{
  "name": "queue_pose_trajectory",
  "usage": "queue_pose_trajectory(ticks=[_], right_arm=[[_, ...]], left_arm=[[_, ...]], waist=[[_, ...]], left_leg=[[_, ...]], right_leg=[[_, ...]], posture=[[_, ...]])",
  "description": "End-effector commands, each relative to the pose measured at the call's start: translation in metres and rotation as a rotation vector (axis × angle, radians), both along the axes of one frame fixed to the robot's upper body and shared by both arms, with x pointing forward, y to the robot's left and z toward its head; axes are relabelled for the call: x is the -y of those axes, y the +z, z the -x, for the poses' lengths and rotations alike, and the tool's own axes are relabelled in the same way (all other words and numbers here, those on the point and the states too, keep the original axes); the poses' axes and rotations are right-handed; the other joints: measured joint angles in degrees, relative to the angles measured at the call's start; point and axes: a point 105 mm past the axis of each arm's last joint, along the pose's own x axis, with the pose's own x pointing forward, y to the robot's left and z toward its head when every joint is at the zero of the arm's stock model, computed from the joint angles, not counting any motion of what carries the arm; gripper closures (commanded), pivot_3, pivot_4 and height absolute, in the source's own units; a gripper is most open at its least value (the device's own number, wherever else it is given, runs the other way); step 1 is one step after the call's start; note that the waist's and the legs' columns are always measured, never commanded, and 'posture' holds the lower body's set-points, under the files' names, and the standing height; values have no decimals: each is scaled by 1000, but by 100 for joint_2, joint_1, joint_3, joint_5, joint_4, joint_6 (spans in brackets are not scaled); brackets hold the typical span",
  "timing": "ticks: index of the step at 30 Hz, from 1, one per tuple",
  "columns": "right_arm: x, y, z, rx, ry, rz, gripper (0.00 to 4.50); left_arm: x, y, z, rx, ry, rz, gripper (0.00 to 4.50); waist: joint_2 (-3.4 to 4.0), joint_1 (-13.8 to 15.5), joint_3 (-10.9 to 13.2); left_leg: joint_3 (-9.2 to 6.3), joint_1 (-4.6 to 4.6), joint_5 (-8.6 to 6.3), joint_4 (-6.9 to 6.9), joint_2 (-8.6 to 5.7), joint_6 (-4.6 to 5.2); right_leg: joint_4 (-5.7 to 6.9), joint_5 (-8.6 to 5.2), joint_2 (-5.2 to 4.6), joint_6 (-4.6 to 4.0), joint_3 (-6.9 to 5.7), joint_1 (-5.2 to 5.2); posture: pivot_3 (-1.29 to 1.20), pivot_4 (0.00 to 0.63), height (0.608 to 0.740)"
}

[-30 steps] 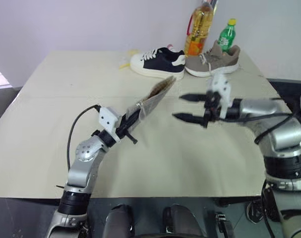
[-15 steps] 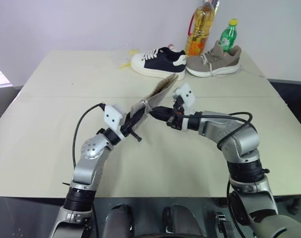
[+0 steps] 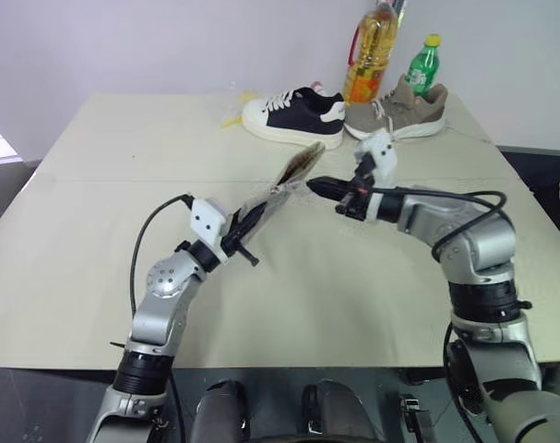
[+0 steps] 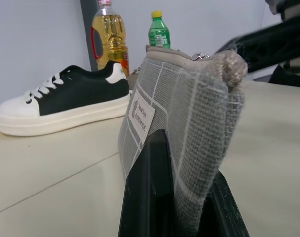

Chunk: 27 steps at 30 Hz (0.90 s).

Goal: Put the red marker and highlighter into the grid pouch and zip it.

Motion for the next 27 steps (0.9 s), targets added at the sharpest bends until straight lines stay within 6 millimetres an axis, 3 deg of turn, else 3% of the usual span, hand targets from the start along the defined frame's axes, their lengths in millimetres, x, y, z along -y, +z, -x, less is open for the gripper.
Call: queue_pose_trajectory(ticks=[1,2,7,18,21,26,27], right_arm=[[-13,2,16,21,66,-3,3921],[-18,0,20,19,85,6,3645],[-27,-6,24,35,99,32,1117],[-60,-7,18,32,106,-20,1117],[-63,-6,14,31,91,-38,1953],[-54,-2,9,48,56,-30,4457],[-49,-1,7,59,45,-18,4457]], left_arm=[[-5,13,1,62,9,17,4500],[-6,14,1,63,10,18,4500],[-8,15,1,65,13,19,4500],[-4,16,2,71,-3,19,4500],[-4,15,3,72,-5,13,4500],[-7,14,4,72,2,0,4500],[-8,13,5,72,2,-11,4500]], waist=[[0,0,0],[0,0,0],[0,6,0],[0,-3,0],[-1,3,0],[-1,9,0],[-1,7,0]], left_leg=[[0,0,0,-1,1,0],[-1,1,0,-1,2,0],[-1,0,0,0,2,0],[-1,0,0,-1,2,0],[0,0,0,0,2,0],[-1,-4,0,1,0,0],[-1,-4,0,0,0,0]], right_leg=[[1,0,0,0,0,0],[1,0,1,0,0,0],[1,0,0,0,0,0],[2,0,1,0,0,-2],[1,0,1,0,0,-2],[-1,0,-1,0,-1,-2],[-1,0,-1,0,0,-2]], posture=[[0,150,705],[0,150,705],[0,150,705],[0,150,705],[0,150,705],[0,150,705],[0,150,705]])
